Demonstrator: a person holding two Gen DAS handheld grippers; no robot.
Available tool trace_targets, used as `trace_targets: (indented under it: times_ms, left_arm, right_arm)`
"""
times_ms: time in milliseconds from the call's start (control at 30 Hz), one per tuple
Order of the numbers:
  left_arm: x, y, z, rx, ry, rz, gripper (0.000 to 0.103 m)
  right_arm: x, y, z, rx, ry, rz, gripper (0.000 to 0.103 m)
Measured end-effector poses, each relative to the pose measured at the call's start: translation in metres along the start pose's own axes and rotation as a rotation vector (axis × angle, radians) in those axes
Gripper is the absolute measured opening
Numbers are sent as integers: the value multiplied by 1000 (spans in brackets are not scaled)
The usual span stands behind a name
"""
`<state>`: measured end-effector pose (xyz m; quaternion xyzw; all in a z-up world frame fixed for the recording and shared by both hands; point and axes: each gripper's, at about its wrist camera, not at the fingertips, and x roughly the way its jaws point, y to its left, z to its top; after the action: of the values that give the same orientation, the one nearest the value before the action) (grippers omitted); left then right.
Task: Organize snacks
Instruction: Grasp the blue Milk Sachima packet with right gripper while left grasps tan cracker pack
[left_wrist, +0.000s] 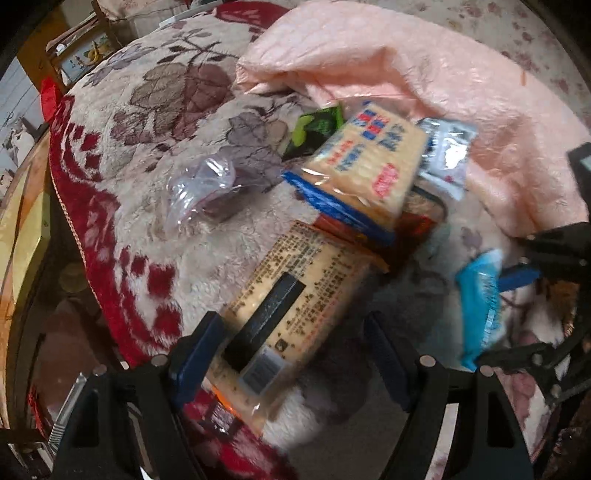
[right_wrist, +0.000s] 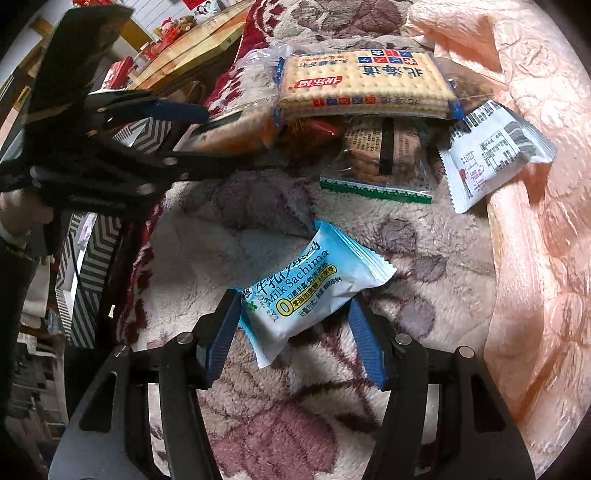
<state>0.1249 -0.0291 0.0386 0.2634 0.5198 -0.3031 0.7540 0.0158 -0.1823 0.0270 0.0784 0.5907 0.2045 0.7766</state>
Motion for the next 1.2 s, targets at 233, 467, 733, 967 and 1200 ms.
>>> trace_targets:
  times_ms: [233, 467, 733, 967, 1200]
  left_arm:
    - [2, 10, -2, -63, -11, 46, 64]
    - [-6, 17, -2, -141, -25, 39, 50]
    - [-16, -2, -10, -166, -26, -9, 49]
    - [-39, -19, -21, -170, -37, -42, 35]
    - [-42, -35, -38, -186, -36, -21, 36]
  right_arm:
    - [0, -3, 5, -41, -36, -6, 52]
    - [-7, -17, 2, -42, -55, 13, 24]
    - [-12, -16, -4, -72, -35, 53, 18]
    - [-19, -12, -14, -78, -23, 117, 18]
    - [-13, -20, -20, -38, 45, 145, 18]
